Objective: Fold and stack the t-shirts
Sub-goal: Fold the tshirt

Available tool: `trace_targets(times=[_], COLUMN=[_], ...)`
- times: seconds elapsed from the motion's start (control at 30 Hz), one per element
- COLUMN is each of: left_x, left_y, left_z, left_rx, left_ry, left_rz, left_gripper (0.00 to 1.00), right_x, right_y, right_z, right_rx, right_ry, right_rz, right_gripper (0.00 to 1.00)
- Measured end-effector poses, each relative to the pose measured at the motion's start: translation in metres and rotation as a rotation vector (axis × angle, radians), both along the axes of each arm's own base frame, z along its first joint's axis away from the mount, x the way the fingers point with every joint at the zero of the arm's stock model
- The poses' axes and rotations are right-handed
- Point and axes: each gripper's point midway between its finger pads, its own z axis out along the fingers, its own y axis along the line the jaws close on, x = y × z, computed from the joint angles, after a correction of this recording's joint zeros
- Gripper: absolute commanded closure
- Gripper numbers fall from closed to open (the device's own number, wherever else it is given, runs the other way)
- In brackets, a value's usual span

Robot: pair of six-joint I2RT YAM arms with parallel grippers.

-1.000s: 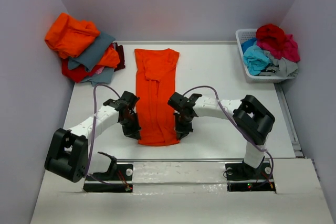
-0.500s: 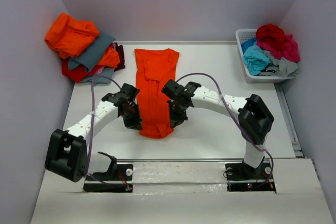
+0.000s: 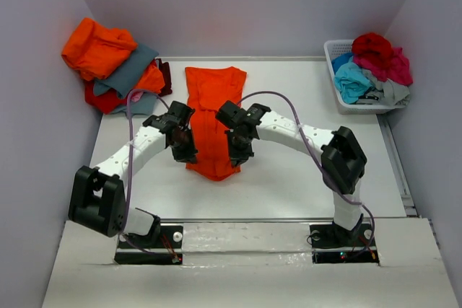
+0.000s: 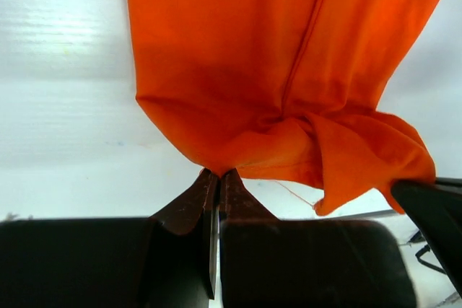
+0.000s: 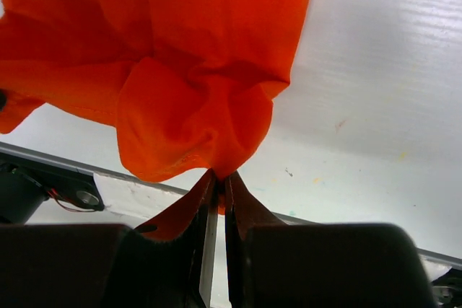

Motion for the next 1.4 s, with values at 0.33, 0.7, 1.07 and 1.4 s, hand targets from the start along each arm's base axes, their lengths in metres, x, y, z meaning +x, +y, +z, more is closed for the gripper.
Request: trace_targets(times=[0.33, 0.7, 1.07, 1.4], left_x=[0.04, 0.087, 0.125, 0.175], left_y=[0.009, 0.017, 0.011, 0.01], left_z=[0.007, 0.014, -0.004, 0.013], left_rx=[0.026, 0.031, 0.045, 0.032], left_ry=[-0.051, -0.101, -0.098, -0.173], left_rz=[0.041, 0.087, 0.101, 0.141], left_gripper=[0.94, 0.94, 0.94, 0.94], right_x=[0.045, 0.109, 0.151, 0.187], right_y=[-0.006, -0.009, -0.004, -0.02], right_z=[0.018, 0.022, 0.017, 0.023], right_rx=[-0.003, -0.006, 0.001, 0.028], right_ry=[-0.073, -0.138, -0.174, -0.192], right_rz=[-0.041, -0.08, -0.073, -0.113], right_gripper=[0.86, 0.86, 0.86, 0.86])
